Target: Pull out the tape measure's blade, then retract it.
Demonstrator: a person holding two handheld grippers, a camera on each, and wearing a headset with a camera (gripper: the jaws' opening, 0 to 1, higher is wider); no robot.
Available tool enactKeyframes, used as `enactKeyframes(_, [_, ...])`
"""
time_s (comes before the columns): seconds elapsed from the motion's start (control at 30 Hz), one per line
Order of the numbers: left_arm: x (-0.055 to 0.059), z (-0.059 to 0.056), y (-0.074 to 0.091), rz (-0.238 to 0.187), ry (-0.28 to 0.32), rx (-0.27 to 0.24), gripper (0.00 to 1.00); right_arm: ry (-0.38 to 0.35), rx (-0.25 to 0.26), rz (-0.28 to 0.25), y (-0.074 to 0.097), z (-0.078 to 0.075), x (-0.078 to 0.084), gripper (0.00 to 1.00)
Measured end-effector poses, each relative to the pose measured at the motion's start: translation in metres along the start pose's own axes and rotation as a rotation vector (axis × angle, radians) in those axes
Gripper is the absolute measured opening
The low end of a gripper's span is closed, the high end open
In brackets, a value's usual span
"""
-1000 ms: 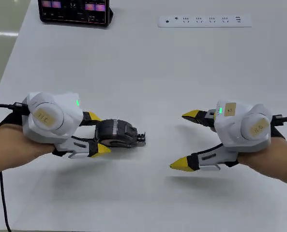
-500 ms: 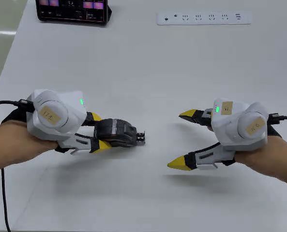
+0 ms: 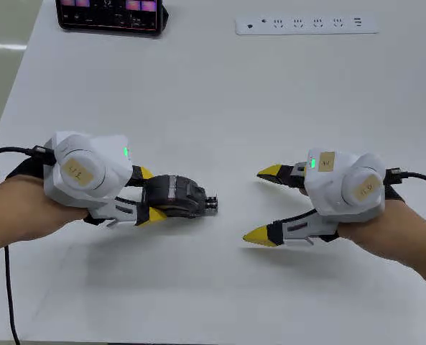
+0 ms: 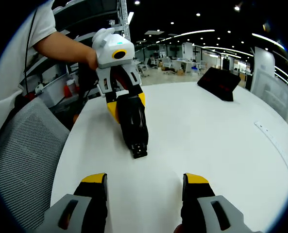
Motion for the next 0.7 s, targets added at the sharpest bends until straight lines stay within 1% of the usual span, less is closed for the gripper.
enactKeyframes(0.23, [-0.001,0.0,0.0,0.012,-0.003,-0.004,0.27,0.033,-0.011,-0.016,-0.013,-0.001,-0.005,0.52])
enactKeyframes(0.37, [-0.001,0.0,0.0,0.015,0.0,-0.003,0.27,0.033,-0.021,-0.029,-0.019,-0.003,-0.007,0.46])
enactKeyframes(0.47, [-0.001,-0.001,-0.001,0.022,-0.008,-0.004,0.27,0.047,-0.029,-0.039,-0.022,-0.002,-0.008,0.43])
enactKeyframes(0.53, [-0.001,0.0,-0.001,0.021,-0.005,-0.001,0.27,0.055,-0.038,-0.044,-0.024,-0.001,-0.009,0.41])
enactKeyframes(0.67, [-0.001,0.0,-0.001,0.016,-0.003,0.002,0.27,0.069,-0.053,-0.056,-0.029,0.001,-0.012,0.35])
enactKeyframes(0.7, [0.0,0.0,-0.001,0.014,-0.003,0.003,0.27,0.075,-0.064,-0.06,-0.031,0.001,-0.012,0.32])
Point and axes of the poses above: the centre of the closed fingertips' face, and the gripper's own axes: y roughly backward along the fingers, z roughly to its left, x roughly out of its underside, the point moved 9 cm from there along y, roughly backward along the fingers, and after that the axes turned 9 degrees about x, right-handed, at the moved point
